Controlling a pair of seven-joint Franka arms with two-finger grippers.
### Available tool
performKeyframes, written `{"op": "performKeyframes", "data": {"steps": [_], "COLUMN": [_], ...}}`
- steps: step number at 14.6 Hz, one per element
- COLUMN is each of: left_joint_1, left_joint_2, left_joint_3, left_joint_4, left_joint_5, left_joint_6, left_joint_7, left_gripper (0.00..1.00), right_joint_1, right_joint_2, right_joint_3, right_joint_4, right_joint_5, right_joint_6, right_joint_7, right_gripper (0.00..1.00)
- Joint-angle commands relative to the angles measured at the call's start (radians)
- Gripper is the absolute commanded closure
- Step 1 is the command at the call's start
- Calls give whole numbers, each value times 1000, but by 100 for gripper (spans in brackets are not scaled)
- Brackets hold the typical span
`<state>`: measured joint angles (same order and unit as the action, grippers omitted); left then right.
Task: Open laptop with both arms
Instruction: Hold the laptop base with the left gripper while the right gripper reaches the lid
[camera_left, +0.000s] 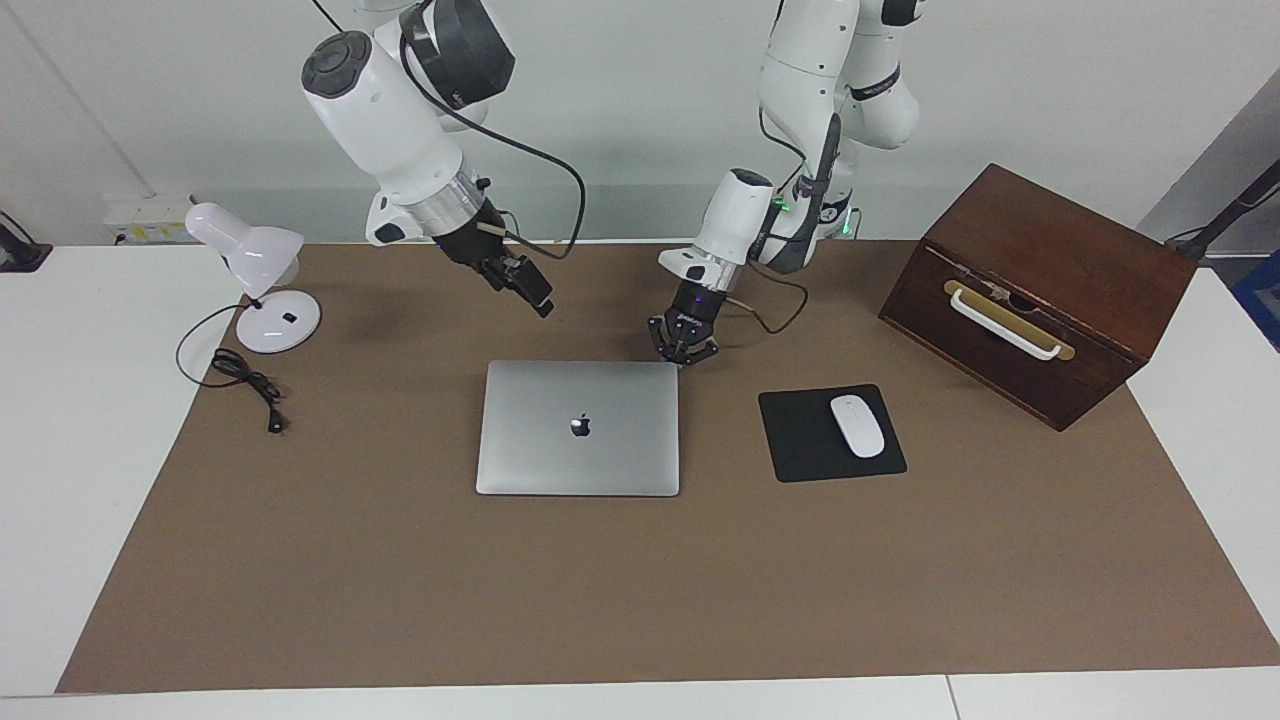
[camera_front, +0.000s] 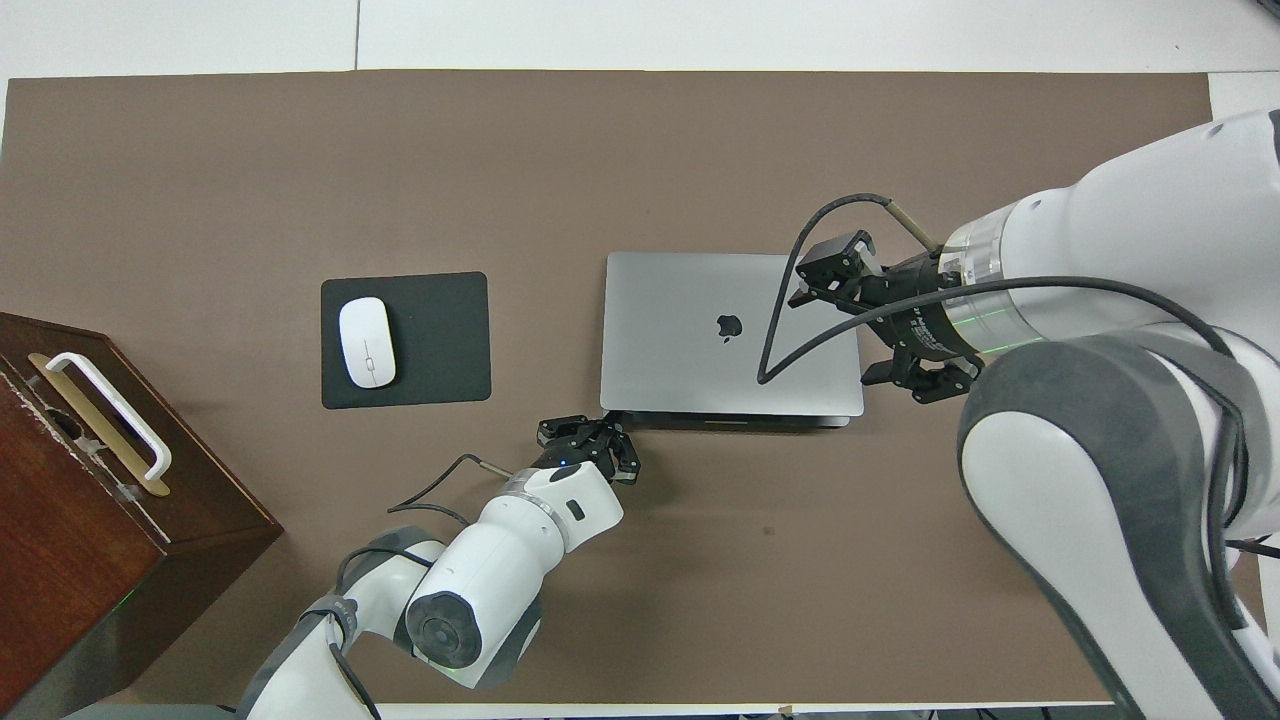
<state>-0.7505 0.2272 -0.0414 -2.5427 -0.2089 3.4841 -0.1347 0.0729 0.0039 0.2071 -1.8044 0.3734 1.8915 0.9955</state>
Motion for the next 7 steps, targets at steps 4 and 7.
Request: {"op": "performKeyframes", "data": {"steps": [4,7], "left_joint_1": [-1,13], "left_joint_2": [20,29], "left_joint_3": [8,8], "left_joint_4": [36,55], "left_joint_5": [-23,-23], "left_joint_6": [21,20], "left_joint_7": [-5,-3], "left_gripper": [100,100], "right_joint_1": [-9,-7], "right_joint_2": [-80,-110], "right_joint_3": [18,28], "right_joint_4": [-195,-309], "right_joint_5": [81,113], "right_joint_6": [162,288], "right_joint_7": [106,106], "right_gripper": [0,0]}}
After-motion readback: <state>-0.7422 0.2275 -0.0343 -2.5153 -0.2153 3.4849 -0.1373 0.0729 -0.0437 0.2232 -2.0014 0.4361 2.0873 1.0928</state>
